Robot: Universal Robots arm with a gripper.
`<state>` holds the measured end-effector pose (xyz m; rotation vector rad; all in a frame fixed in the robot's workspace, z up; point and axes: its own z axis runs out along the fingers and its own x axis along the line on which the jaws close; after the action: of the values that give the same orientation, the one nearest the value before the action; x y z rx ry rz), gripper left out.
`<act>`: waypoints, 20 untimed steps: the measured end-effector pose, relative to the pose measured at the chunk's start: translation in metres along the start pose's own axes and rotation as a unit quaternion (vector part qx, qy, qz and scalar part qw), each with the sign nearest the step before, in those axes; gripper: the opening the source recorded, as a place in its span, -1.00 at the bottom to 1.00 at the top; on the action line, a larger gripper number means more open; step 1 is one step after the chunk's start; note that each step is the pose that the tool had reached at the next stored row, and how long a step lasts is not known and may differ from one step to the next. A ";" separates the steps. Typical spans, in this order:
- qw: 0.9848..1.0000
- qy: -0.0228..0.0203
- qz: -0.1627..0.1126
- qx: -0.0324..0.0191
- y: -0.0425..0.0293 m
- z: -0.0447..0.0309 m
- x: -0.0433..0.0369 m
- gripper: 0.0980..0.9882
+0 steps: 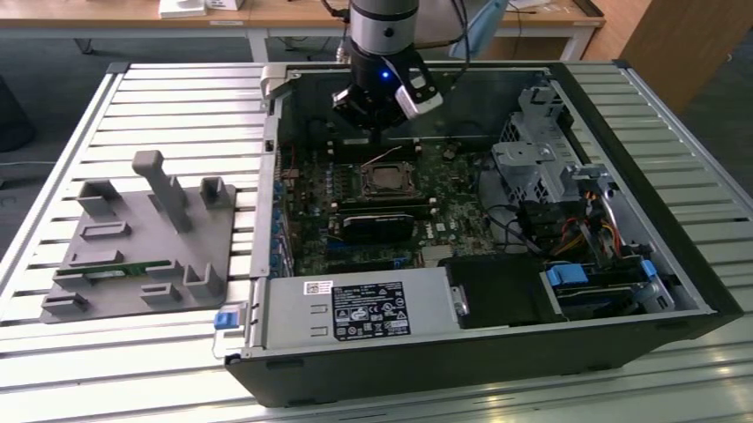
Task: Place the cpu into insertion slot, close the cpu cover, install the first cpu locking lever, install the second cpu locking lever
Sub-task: 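Install the first cpu locking lever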
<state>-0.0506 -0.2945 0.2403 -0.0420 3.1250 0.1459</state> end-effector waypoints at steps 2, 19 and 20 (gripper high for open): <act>1.000 0.000 0.000 0.000 0.0001 0.0013 -0.0015 -0.96; 1.000 0.000 0.000 0.000 0.0019 0.0127 -0.0174 -0.96; 1.000 0.000 0.000 0.000 0.0019 0.0130 -0.0185 -0.96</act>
<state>-0.0320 -0.2910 0.2277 -0.0417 3.1251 0.1451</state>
